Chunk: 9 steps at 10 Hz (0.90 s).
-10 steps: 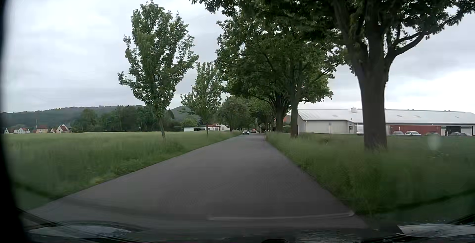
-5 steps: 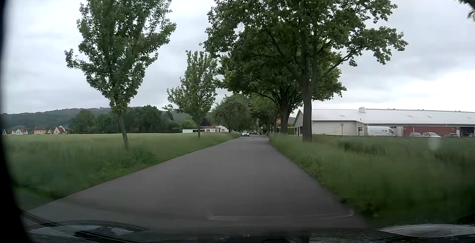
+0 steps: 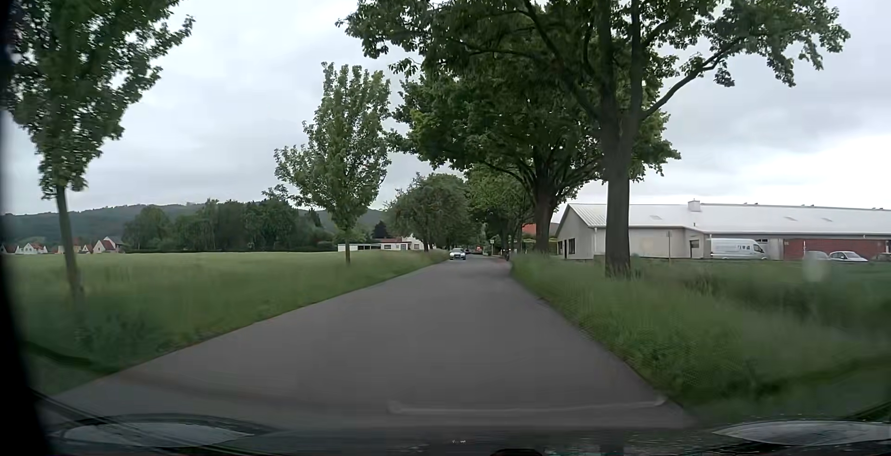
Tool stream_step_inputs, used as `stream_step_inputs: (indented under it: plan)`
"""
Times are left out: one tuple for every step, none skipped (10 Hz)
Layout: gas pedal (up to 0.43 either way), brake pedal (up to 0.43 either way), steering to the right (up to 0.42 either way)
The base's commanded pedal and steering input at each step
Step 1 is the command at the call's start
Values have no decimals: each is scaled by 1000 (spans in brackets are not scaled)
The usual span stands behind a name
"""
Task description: Follow the waypoints while adhering to traffic rules and regulations
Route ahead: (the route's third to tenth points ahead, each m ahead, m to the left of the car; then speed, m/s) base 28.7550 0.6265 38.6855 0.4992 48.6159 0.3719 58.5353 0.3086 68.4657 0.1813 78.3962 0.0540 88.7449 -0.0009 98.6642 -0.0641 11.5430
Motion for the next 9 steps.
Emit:
stream_step_inputs:
  plan:
    - [157, 0, 11]
    - [157, 0, 11]
    - [169, 0, 9]
    - [169, 0, 8]
    - [169, 0, 5]
    - [177, 0, 4]
    - [177, 0, 2]
    - [177, 0, 1]
    - [177, 0, 1]
